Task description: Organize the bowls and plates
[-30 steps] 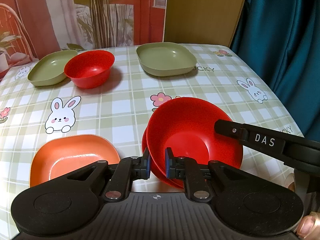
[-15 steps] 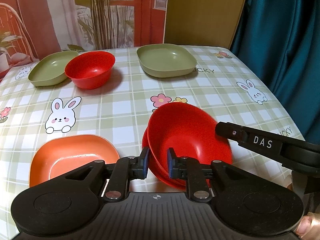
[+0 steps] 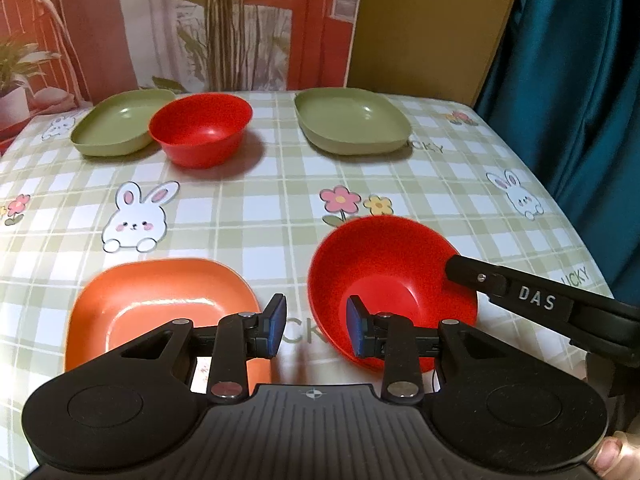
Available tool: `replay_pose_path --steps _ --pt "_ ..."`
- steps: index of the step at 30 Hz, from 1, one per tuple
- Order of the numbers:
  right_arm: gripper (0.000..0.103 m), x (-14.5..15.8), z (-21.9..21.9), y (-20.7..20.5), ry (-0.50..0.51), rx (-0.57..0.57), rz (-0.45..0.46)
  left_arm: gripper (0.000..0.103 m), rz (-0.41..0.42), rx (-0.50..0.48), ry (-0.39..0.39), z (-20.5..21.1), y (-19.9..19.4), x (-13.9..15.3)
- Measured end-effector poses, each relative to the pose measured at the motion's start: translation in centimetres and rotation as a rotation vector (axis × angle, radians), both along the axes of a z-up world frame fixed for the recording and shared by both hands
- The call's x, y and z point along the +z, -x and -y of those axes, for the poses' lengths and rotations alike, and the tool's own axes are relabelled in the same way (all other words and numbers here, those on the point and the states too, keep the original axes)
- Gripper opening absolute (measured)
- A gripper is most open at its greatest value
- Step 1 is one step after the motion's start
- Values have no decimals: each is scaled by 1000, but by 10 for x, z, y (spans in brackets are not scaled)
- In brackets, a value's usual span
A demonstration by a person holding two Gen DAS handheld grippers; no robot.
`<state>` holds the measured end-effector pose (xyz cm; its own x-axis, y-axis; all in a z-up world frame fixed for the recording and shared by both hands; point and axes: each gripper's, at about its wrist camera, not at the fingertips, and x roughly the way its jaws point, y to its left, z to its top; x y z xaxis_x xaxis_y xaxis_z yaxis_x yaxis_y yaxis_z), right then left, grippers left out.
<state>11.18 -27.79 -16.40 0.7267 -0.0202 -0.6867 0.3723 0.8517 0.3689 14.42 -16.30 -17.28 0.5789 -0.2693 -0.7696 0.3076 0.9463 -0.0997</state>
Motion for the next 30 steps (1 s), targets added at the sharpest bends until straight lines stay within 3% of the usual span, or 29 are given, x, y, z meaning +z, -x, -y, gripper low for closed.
replay_pose_path --steps 11,21,30 --pt "17 35 -4 -12 123 24 87 35 158 105 34 -49 -14 51" --pt "18 66 0 -22 126 10 154 41 280 176 73 -106 -12 105" --pt "22 77 -12 -37 145 40 194 48 341 221 77 -134 -12 120"
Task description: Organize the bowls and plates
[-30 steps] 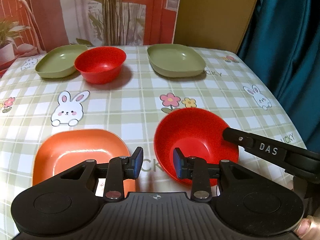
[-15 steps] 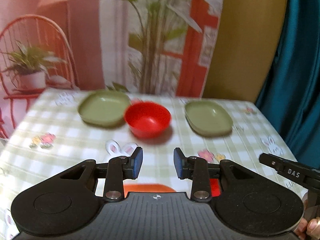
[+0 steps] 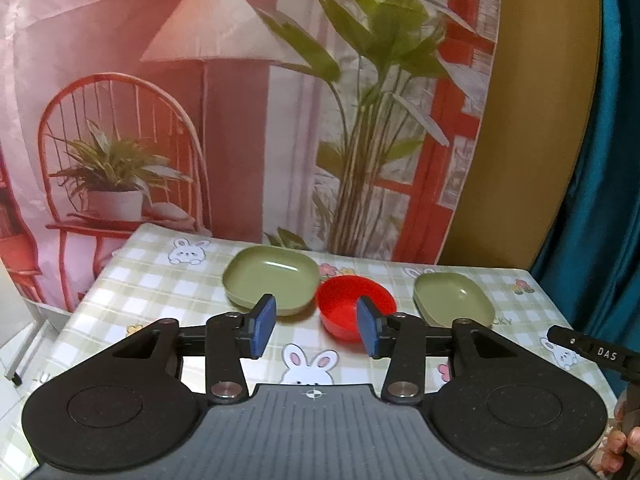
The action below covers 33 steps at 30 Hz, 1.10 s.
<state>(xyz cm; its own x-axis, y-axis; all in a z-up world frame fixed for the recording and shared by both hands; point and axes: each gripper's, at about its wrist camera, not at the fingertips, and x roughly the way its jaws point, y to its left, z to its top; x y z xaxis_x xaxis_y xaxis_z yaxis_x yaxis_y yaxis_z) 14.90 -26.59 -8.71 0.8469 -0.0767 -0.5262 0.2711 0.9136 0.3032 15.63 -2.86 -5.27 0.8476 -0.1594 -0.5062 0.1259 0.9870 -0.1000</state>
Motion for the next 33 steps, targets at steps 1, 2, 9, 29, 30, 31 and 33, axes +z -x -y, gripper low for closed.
replay_pose_path --steps 1,2,9,29,30,31,33 --pt "22 0 -3 -2 3 6 -1 48 -4 3 -2 -2 -1 -2" --pt "22 -1 -6 -4 5 14 -3 48 -8 4 -2 -4 -2 -4" --pt "22 1 -29 -26 20 52 -16 51 -23 -21 -7 -8 -16 -16" --pt "23 -56 -70 -154 -54 65 -172 53 -139 -155 -10 30 -142 -82" --pt "23 -61 -71 -161 -52 68 -183 53 -149 -162 -7 30 -148 -87" --pt "23 -65 -72 -167 -48 69 -195 53 -156 -166 -5 31 -152 -92" --pt "23 -73 -74 -178 -42 72 -219 53 -172 -177 1 33 -161 -101"
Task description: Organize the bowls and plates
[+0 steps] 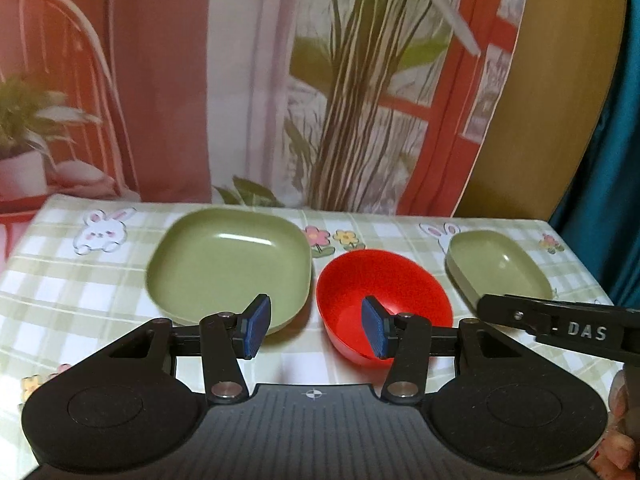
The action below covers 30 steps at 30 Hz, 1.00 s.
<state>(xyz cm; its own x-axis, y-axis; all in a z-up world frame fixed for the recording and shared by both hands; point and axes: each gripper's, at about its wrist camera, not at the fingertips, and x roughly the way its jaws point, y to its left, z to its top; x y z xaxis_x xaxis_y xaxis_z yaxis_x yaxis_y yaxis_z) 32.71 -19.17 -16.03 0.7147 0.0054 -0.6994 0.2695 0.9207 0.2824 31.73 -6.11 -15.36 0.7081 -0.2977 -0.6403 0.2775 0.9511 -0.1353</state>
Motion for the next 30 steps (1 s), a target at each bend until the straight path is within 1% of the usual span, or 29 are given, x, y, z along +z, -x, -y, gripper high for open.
replay_pose_path --steps 6,9,10,11,12,14,15,19,23,27,30 --pt "23 -23 0 -25 2 -6 -57 52 -43 -6 15 2 -23 -21" --pt "22 -29 0 -32 3 -5 -70 52 -44 -9 30 2 -28 -26" --pt "21 -31 0 -34 3 -3 -74 49 -44 -10 36 2 -29 -26" --pt "20 -33 0 -36 3 0 -80 41 -46 -14 43 2 -30 -28" --pt "19 -34 0 -37 1 1 -85 37 -49 -21 48 2 -31 -29" --pt "16 -36 -1 -38 -5 3 -92 17 -42 -34 41 5 -31 -30" --pt "12 -35 -1 -38 -8 6 -92 14 -33 -42 31 7 -31 -30" --pt "9 -34 -1 -37 -11 4 -90 11 -29 -41 14 10 -30 -30" --pt "8 -28 -2 -31 -29 2 -84 10 -50 -23 19 8 -29 -29" --pt "8 -17 -5 -23 -34 8 -73 10 -47 -11 -6 9 -18 -23" --pt "8 -9 -5 -14 -47 5 -64 10 -39 -3 -2 7 -8 -15"
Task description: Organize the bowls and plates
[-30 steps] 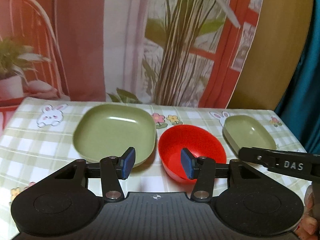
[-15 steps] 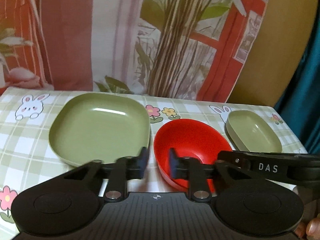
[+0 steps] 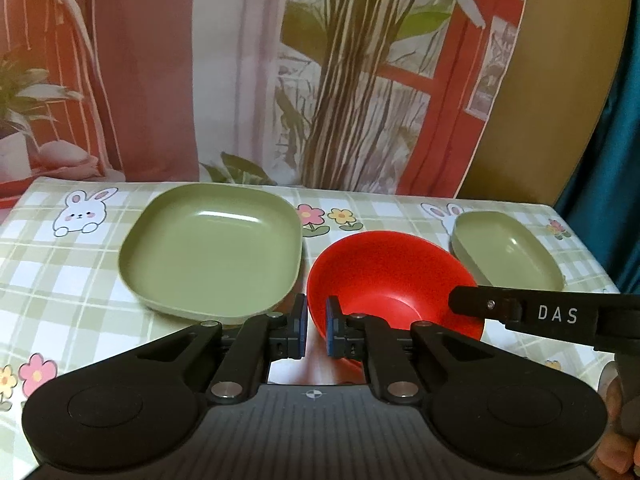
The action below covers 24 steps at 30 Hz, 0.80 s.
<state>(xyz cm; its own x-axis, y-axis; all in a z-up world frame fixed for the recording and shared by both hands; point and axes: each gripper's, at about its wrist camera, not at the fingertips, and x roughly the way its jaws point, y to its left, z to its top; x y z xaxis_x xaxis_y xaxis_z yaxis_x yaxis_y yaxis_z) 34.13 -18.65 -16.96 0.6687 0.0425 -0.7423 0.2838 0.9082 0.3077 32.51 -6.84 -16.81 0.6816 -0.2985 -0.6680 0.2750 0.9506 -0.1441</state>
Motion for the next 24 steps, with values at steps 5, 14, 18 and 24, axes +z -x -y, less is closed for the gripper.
replay_pose_path --steps 5,14,18,24 --pt "9 15 -1 19 -18 -9 18 10 25 6 14 -2 20 18" --pt "9 35 0 67 -57 -20 54 10 112 -18 12 1 71 44" --pt "9 42 3 89 -61 -34 78 10 129 -35 0 7 91 49" --pt "9 52 12 116 -51 -51 110 11 144 -53 -26 22 114 53"
